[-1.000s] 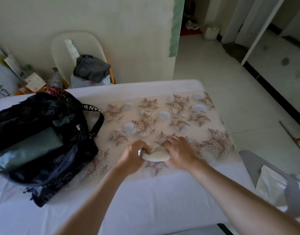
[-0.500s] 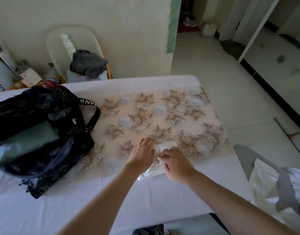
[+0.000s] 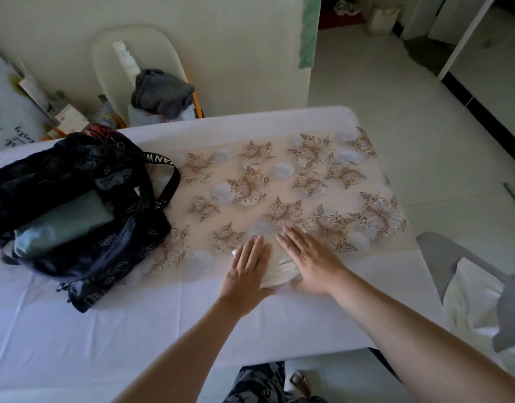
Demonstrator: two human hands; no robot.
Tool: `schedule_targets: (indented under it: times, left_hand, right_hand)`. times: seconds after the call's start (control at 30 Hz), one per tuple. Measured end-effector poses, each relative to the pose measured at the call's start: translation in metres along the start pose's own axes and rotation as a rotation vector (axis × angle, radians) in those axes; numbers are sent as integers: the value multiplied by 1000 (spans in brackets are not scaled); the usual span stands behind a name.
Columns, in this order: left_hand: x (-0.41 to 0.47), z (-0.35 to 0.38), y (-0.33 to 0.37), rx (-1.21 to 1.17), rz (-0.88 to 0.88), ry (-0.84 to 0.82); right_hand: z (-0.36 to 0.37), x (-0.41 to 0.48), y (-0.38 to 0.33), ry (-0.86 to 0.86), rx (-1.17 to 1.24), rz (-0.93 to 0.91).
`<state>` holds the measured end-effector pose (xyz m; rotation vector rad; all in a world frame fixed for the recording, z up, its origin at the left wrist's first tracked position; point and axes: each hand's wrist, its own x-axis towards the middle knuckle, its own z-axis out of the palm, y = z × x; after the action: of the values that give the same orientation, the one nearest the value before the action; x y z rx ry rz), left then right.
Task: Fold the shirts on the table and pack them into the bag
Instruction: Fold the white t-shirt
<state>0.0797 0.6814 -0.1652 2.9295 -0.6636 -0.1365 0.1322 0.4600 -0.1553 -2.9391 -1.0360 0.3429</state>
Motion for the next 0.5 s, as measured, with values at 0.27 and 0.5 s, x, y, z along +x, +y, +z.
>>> schedule_targets:
  times: [0.27, 0.5]
  left_hand:
    - [7, -36, 5, -78, -68, -131]
    - [-22, -111, -46, -335, -245, -76]
  right_hand:
    - [-25, -2, -21, -54, 57, 36]
    - [-80, 36, -60, 191, 165, -88]
